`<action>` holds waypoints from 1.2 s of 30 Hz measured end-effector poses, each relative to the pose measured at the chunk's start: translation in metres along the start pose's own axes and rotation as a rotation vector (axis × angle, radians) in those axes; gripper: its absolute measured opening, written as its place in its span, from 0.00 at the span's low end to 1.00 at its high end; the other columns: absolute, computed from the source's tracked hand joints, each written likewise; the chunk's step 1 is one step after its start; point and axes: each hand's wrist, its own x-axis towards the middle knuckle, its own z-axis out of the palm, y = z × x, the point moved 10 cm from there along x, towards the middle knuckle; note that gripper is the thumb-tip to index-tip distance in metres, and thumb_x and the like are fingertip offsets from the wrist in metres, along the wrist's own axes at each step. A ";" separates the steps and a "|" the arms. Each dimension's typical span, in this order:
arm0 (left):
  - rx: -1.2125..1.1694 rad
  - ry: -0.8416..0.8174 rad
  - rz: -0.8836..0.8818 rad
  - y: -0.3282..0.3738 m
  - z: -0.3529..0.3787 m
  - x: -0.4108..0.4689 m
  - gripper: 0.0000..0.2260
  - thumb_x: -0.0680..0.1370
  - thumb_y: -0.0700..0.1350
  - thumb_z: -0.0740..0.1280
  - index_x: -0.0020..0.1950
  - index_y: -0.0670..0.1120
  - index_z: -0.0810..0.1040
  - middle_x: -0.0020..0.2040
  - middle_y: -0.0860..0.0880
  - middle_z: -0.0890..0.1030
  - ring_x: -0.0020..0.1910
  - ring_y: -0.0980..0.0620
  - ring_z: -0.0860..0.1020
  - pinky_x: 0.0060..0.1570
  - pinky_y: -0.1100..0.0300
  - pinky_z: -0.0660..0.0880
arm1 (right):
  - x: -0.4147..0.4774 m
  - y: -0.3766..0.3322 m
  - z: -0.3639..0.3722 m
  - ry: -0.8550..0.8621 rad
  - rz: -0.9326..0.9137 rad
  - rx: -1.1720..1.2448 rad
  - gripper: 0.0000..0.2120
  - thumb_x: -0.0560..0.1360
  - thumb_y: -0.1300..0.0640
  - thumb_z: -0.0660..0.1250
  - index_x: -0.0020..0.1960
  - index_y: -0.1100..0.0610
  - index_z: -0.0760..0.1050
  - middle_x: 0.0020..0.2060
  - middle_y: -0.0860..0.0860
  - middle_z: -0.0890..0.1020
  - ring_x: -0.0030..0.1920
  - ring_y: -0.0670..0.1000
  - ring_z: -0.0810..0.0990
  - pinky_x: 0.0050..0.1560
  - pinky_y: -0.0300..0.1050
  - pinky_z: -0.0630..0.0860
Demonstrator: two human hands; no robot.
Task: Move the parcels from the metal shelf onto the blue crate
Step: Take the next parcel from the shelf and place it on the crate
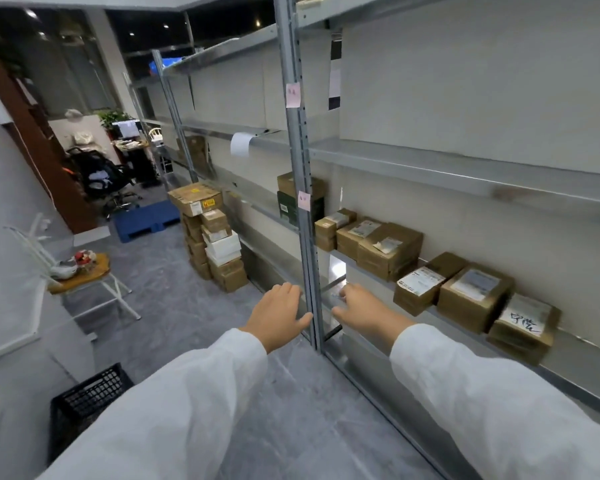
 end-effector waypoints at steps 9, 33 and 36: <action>-0.032 0.006 0.028 -0.056 0.029 0.093 0.18 0.79 0.56 0.62 0.63 0.46 0.71 0.56 0.48 0.75 0.53 0.50 0.72 0.55 0.58 0.70 | 0.095 0.003 0.005 -0.028 0.049 -0.030 0.24 0.78 0.50 0.64 0.71 0.57 0.67 0.65 0.56 0.73 0.63 0.55 0.74 0.63 0.50 0.74; -0.049 -0.092 0.352 -0.204 0.096 0.345 0.20 0.80 0.54 0.61 0.68 0.45 0.69 0.62 0.47 0.74 0.60 0.49 0.71 0.65 0.55 0.68 | 0.348 -0.002 -0.001 0.101 0.336 -0.109 0.21 0.77 0.50 0.61 0.67 0.58 0.69 0.60 0.56 0.74 0.59 0.56 0.74 0.59 0.52 0.74; -0.008 -0.071 0.392 -0.196 0.098 0.372 0.19 0.80 0.54 0.60 0.67 0.45 0.70 0.61 0.47 0.73 0.59 0.49 0.71 0.63 0.56 0.69 | 0.367 0.015 -0.009 0.127 0.360 -0.098 0.21 0.77 0.49 0.62 0.66 0.57 0.70 0.59 0.55 0.74 0.59 0.55 0.74 0.59 0.52 0.74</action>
